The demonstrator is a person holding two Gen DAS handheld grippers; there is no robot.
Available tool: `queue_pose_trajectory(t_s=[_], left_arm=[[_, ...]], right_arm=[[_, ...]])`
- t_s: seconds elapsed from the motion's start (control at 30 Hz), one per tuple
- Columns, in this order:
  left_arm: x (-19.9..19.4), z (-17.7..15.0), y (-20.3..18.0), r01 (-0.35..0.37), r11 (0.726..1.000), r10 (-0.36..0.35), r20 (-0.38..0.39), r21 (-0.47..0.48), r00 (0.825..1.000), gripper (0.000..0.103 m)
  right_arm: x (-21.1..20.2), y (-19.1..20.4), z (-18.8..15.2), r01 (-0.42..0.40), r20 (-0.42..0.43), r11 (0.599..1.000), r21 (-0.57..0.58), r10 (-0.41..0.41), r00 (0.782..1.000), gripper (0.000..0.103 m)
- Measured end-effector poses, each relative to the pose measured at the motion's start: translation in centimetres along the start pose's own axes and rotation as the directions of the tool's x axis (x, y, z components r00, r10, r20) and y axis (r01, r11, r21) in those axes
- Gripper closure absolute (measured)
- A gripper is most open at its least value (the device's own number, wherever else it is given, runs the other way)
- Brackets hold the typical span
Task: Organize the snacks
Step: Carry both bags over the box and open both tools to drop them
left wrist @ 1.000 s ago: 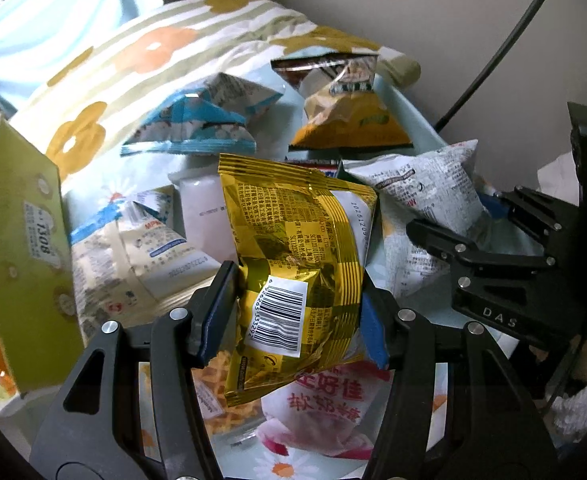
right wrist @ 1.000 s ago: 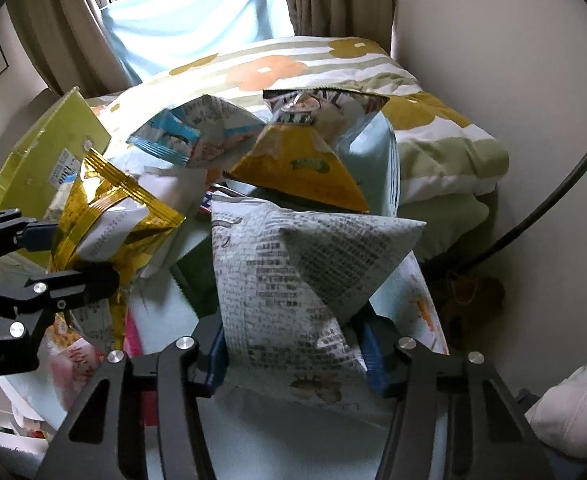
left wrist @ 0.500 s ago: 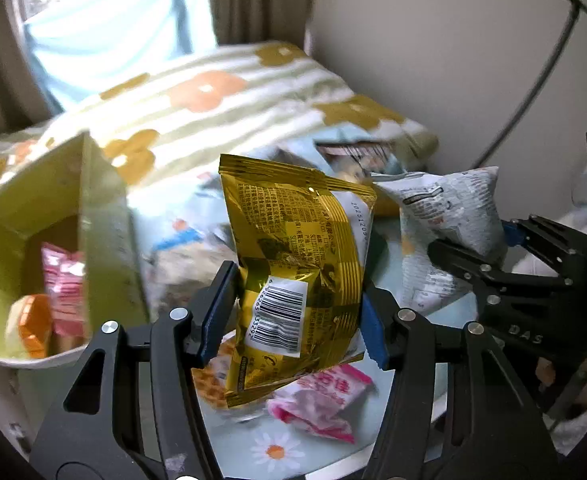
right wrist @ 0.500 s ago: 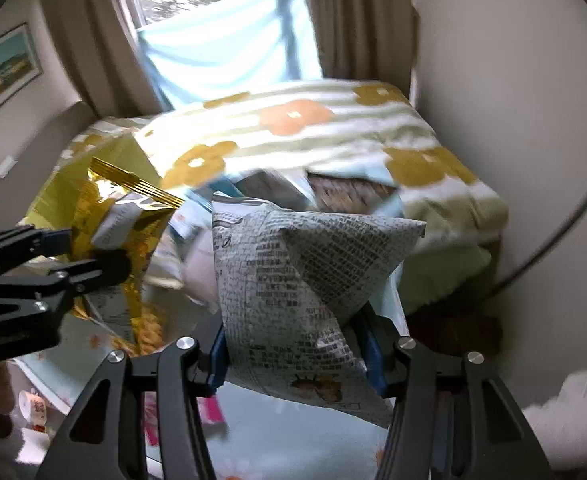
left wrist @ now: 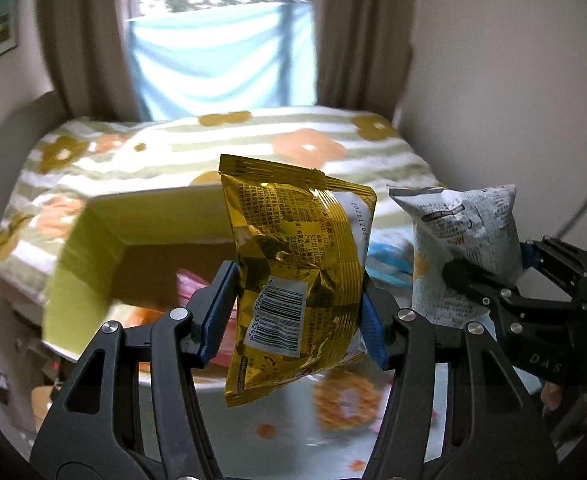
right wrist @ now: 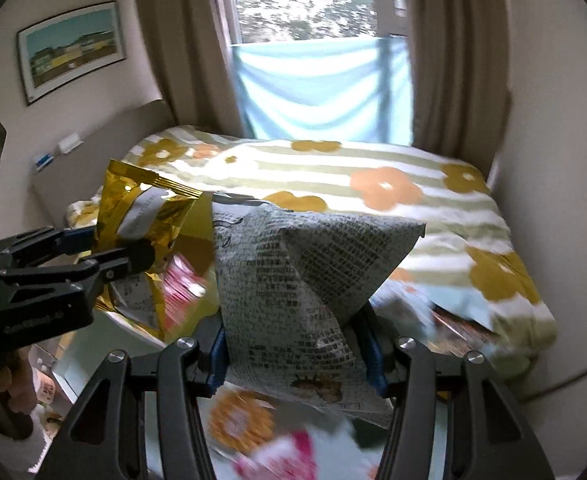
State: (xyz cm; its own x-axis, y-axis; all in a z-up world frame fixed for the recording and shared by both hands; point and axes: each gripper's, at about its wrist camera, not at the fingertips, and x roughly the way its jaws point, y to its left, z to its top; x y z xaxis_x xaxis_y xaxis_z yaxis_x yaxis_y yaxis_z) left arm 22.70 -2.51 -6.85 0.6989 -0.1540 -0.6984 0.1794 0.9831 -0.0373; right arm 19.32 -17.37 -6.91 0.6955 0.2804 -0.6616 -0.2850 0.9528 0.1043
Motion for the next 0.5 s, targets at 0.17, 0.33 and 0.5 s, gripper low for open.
queue_pose_trajectory(t_s=[0.17, 0.33, 0.5], left_arm=[[1.1, 1.5, 7.3, -0.042, 0.997, 0.040, -0.034, -0.060, 0.999, 0.050], [4.7, 2.3, 14.7, -0.063, 0.992, 0.052, -0.106, -0.107, 0.993, 0.050], [9.1, 2.7, 19.9, -0.058, 0.990, 0.034, -0.184, -0.131, 0.982, 0.050]], right_arm=[[4.1, 5.3, 3.7, -0.056, -0.003, 0.998, -0.034, 0.056, 0.998, 0.053], [9.1, 10.0, 6.1, -0.093, -0.048, 0.994, -0.051, 0.091, 0.995, 0.053], [13.6, 12.9, 7.3, -0.093, -0.101, 0.995, -0.042, 0.088, 0.991, 0.053]])
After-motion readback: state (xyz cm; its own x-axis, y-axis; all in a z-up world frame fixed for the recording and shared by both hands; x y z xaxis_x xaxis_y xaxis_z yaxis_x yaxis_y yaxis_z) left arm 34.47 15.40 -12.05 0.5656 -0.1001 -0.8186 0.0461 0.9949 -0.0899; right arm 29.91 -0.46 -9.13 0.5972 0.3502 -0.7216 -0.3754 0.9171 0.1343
